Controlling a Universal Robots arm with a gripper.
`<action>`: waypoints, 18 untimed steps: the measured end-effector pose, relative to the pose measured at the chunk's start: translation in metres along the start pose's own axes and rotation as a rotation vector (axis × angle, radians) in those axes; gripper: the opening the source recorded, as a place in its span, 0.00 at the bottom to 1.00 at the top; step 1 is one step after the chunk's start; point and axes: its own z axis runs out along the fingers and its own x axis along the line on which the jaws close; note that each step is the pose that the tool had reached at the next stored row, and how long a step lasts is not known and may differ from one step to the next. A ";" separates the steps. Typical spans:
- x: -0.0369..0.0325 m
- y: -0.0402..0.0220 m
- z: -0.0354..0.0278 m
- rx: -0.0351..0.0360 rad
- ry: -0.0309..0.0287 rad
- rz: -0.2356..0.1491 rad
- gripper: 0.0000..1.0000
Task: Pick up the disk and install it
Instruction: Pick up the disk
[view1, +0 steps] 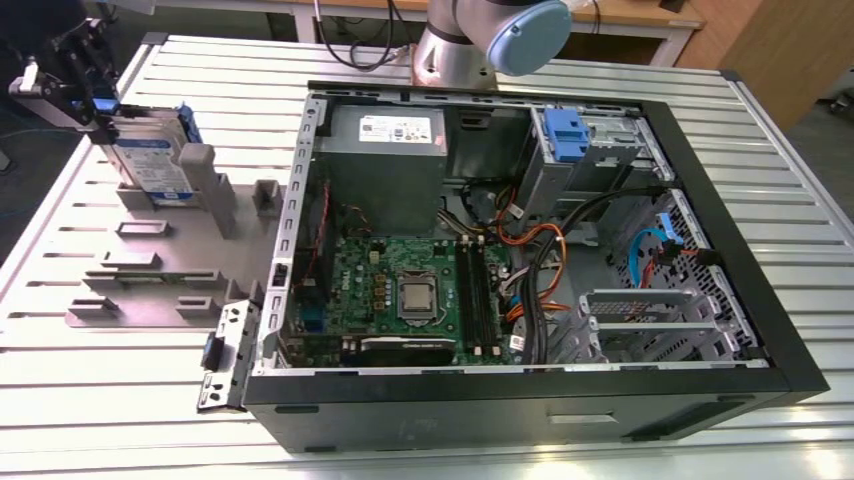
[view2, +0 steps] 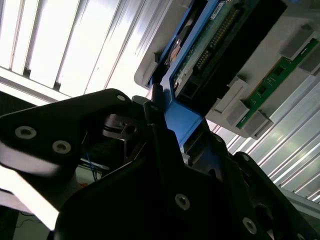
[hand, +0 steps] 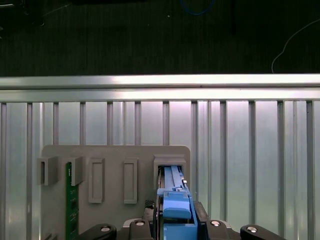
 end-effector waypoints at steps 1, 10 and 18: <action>0.0000 0.0000 0.0000 0.0000 0.0000 0.000 0.38; 0.0000 0.0000 0.0000 0.0000 0.0000 0.000 0.42; 0.0000 0.0000 0.0000 0.0000 0.0000 0.000 0.36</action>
